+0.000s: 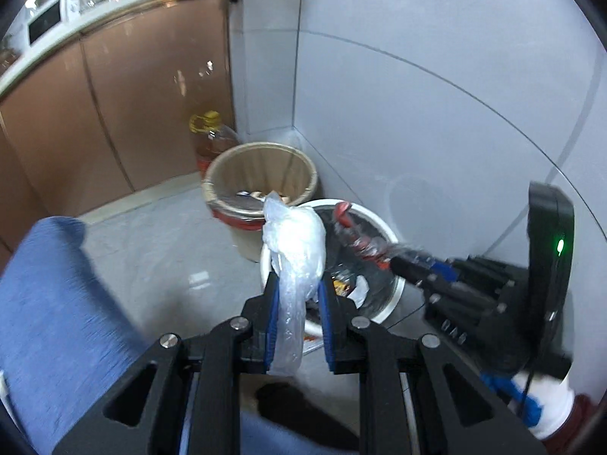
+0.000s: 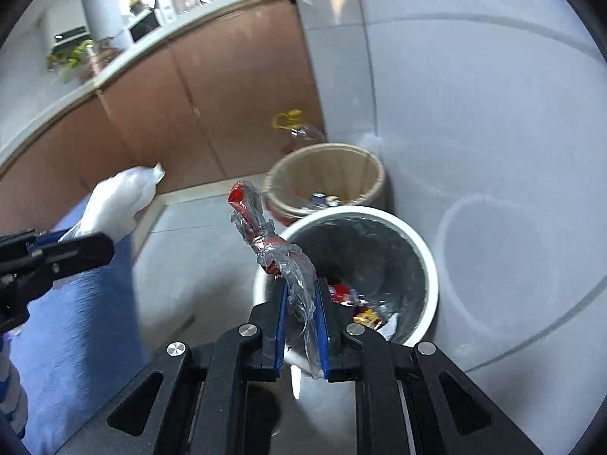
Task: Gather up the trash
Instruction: 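Carry plastic bag and bottle over the white bin and open both tools, then move both open tools back over the remaining trash on the table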
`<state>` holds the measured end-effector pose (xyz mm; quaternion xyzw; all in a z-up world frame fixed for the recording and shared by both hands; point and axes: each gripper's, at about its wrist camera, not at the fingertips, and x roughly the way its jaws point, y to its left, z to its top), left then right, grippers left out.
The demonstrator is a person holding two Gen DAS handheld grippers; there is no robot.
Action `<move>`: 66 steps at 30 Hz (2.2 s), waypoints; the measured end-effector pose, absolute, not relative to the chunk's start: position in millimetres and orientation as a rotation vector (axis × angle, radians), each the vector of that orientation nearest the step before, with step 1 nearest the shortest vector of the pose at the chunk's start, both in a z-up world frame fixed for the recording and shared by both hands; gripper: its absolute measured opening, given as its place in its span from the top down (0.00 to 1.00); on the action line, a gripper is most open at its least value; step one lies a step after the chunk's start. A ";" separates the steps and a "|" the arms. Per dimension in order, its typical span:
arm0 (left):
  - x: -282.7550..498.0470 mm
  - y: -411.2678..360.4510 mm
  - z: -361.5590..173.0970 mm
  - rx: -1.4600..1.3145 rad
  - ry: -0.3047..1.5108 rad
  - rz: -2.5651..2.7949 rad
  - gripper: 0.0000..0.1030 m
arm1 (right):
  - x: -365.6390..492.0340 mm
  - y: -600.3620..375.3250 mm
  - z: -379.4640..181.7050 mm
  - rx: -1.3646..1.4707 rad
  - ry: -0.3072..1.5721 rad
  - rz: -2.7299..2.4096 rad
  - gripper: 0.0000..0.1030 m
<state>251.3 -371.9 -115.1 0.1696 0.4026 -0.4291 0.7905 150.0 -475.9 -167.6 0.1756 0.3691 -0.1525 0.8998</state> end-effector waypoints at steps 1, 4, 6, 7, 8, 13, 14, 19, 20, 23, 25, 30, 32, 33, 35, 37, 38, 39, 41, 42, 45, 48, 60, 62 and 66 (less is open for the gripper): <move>260.9 -384.1 -122.5 0.350 0.889 -0.932 0.82 | 154.5 -482.0 -173.2 0.373 0.774 -0.331 0.86; 281.1 -407.6 -137.7 0.304 0.943 -0.948 0.82 | 166.4 -494.7 -187.8 0.387 0.798 -0.365 0.85; 290.5 -421.0 -145.4 0.275 0.973 -0.961 0.81 | 173.5 -501.6 -196.7 0.381 0.817 -0.383 0.79; 295.3 -426.8 -149.3 0.261 0.989 -0.969 0.81 | 176.9 -504.9 -202.2 0.380 0.829 -0.392 0.72; 300.6 -436.7 -154.3 0.252 1.004 -0.974 0.81 | 178.8 -507.1 -206.3 0.379 0.836 -0.396 0.67; 309.8 -460.8 -167.3 0.220 1.053 -0.990 0.78 | 177.2 -513.5 -216.9 0.385 0.859 -0.415 0.57; 311.3 -463.9 -169.1 0.210 1.061 -0.989 0.70 | 176.4 -514.4 -217.3 0.386 0.861 -0.417 0.56; 311.7 -468.0 -168.9 0.191 1.066 -0.987 0.61 | 168.1 -513.5 -219.4 0.402 0.867 -0.419 0.55; 310.4 -466.3 -167.2 0.193 1.063 -0.984 0.61 | 168.8 -514.1 -219.4 0.405 0.867 -0.418 0.55; 307.2 -458.7 -159.5 0.182 1.050 -0.980 0.61 | 167.2 -509.2 -215.8 0.410 0.862 -0.405 0.55; 303.7 -450.5 -150.9 0.176 1.034 -0.974 0.61 | 165.4 -502.1 -210.5 0.405 0.856 -0.395 0.55; 290.7 -419.3 -125.3 0.158 0.990 -0.943 0.61 | 159.2 -481.3 -188.6 0.391 0.824 -0.366 0.53; 283.6 -402.1 -112.6 0.145 0.972 -0.929 0.61 | 155.7 -473.4 -178.9 0.387 0.806 -0.356 0.51; 281.3 -396.5 -107.7 0.141 0.966 -0.924 0.61 | 152.4 -467.4 -172.0 0.384 0.795 -0.351 0.50; 272.5 -378.0 -94.2 0.129 0.946 -0.909 0.61 | 146.5 -458.2 -160.7 0.378 0.777 -0.344 0.48; 263.4 -359.7 -81.2 0.115 0.924 -0.895 0.61 | 138.4 -447.1 -147.2 0.371 0.756 -0.335 0.47; 258.3 -349.7 -74.4 0.107 0.912 -0.890 0.61 | 136.3 -443.3 -142.5 0.368 0.748 -0.330 0.47; 252.0 -337.4 -66.3 0.098 0.895 -0.883 0.61 | 132.5 -437.4 -135.2 0.362 0.736 -0.323 0.46; 243.4 -317.2 -55.9 0.087 0.870 -0.872 0.60 | 125.7 -426.9 -122.3 0.350 0.713 -0.307 0.44; 239.1 -307.1 -51.3 0.081 0.859 -0.865 0.60 | 121.6 -420.1 -114.4 0.343 0.700 -0.296 0.44; 225.7 -270.1 -38.0 0.063 0.822 -0.837 0.60 | 112.5 -401.3 -95.1 0.326 0.668 -0.259 0.42; 211.4 -232.3 -27.7 0.048 0.783 -0.807 0.60 | 107.0 -381.2 -77.4 0.314 0.640 -0.214 0.42; 152.8 -79.3 -8.0 0.016 0.668 -0.619 0.60 | 87.3 -297.7 -23.5 0.226 0.556 -0.021 0.41; 142.4 -53.7 -6.4 -0.007 0.656 -0.583 0.60 | 81.1 -283.3 -14.6 0.204 0.540 0.008 0.41; 124.0 -8.8 -6.7 -0.040 0.632 -0.524 0.60 | 71.7 -259.4 -1.6 0.165 0.516 0.067 0.41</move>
